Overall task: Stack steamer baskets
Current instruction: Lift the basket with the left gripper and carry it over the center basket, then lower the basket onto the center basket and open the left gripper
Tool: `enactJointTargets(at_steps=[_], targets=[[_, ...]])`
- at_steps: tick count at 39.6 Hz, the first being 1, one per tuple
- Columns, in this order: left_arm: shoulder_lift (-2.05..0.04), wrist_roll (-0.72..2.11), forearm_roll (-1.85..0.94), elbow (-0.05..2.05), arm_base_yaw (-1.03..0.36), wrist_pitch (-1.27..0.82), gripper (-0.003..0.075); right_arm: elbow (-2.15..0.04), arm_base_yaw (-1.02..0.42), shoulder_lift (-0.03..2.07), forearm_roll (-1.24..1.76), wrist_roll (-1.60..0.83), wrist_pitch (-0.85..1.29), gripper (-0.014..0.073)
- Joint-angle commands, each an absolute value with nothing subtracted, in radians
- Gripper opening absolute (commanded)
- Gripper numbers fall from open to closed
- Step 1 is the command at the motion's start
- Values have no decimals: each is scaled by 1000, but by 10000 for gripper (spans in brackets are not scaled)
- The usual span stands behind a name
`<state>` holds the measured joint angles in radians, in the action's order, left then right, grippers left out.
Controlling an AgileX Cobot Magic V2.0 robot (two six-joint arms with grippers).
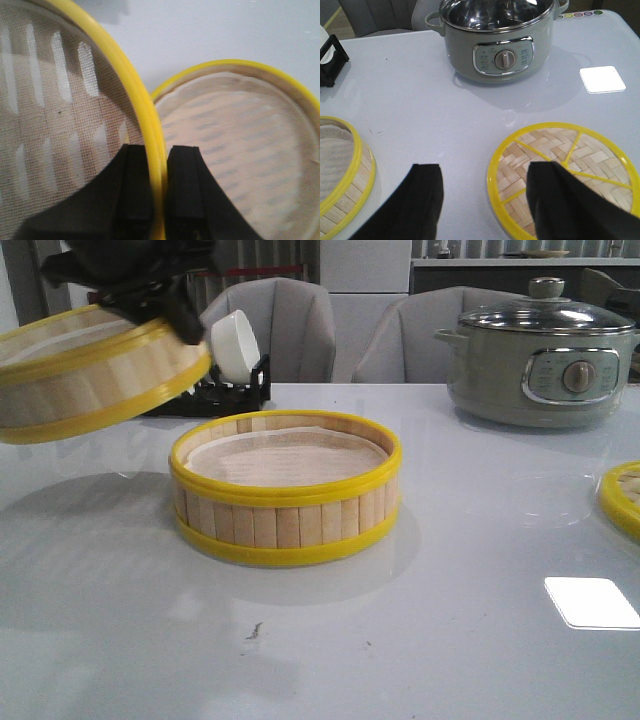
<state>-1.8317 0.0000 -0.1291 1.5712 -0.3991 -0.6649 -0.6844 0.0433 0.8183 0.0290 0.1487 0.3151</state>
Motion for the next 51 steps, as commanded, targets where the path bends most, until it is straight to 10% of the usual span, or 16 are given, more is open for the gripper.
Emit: enactJointTargets(at_steps=[1,17,51], targets=[[-1772,10,-131,1642,-498,-613,87,-721,49,815,26,145,245,485],[-1870,12,-32,1651,-787,-593,87,-721,49,815,26,145,247,485],[-1928,12,0,1651,-764,-528,87,-719,49,815,26,145,253,485]])
